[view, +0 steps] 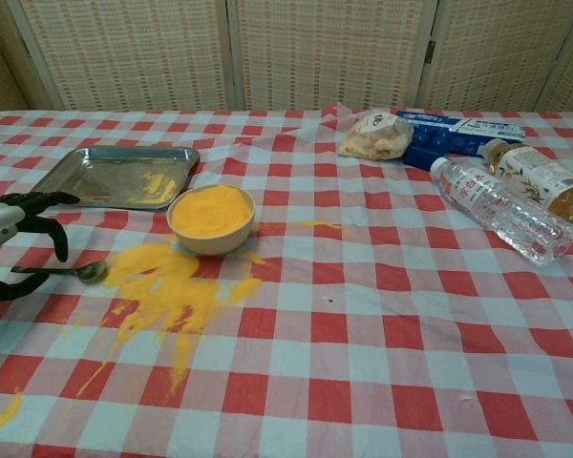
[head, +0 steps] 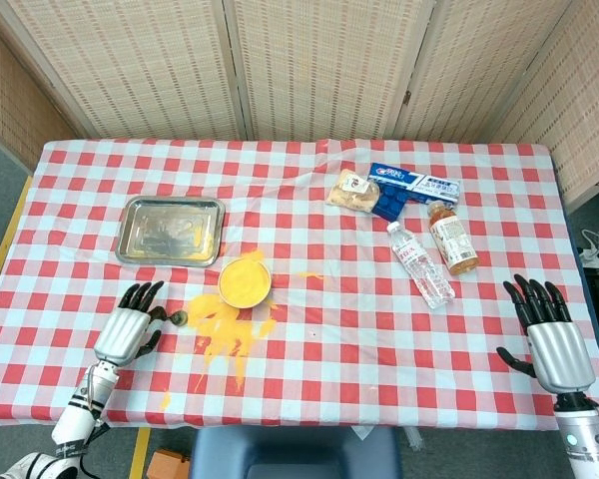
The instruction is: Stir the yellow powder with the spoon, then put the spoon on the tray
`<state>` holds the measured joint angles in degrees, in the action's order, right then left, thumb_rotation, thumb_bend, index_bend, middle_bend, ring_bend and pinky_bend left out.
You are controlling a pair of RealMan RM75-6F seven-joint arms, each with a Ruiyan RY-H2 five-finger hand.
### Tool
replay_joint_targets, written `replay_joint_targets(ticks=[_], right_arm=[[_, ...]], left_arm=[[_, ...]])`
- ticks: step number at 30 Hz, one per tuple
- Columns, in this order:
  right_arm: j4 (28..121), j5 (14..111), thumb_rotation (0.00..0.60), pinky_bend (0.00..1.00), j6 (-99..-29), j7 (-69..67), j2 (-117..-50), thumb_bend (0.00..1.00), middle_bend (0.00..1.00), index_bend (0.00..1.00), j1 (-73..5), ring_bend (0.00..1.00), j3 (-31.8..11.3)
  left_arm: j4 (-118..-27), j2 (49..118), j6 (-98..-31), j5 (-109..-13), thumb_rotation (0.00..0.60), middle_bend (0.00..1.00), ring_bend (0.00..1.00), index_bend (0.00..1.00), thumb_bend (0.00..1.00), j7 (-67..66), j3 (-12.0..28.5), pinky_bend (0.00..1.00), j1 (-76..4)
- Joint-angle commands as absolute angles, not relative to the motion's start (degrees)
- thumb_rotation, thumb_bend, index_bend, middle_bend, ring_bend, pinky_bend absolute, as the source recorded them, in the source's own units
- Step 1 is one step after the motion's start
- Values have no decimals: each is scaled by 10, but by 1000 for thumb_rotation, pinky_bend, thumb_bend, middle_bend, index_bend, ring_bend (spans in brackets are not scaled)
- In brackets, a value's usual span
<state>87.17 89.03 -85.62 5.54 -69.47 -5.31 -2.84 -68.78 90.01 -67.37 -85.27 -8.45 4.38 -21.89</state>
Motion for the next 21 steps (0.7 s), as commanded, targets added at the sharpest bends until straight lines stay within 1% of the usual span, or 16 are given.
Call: replay_joint_targets(ticks=[1, 13, 21], right_arm=[[872, 889, 600, 0, -856, 55, -694, 60, 0, 0, -53, 0, -29], [871, 881, 600, 0, -852, 59, -694, 60, 0, 0, -53, 0, -31], [872, 878, 600, 0, -851, 64, -695, 60, 0, 0, -53, 0, -31]], left_arm=[[-664, 918, -665, -852, 600, 0, 0, 436, 451, -74, 45, 62, -231], [-612, 943, -634, -827, 600, 0, 0, 435, 451, -48, 52, 63, -253], [-588, 951, -619, -815, 600, 0, 0, 457, 451, -37, 52, 63, -262]])
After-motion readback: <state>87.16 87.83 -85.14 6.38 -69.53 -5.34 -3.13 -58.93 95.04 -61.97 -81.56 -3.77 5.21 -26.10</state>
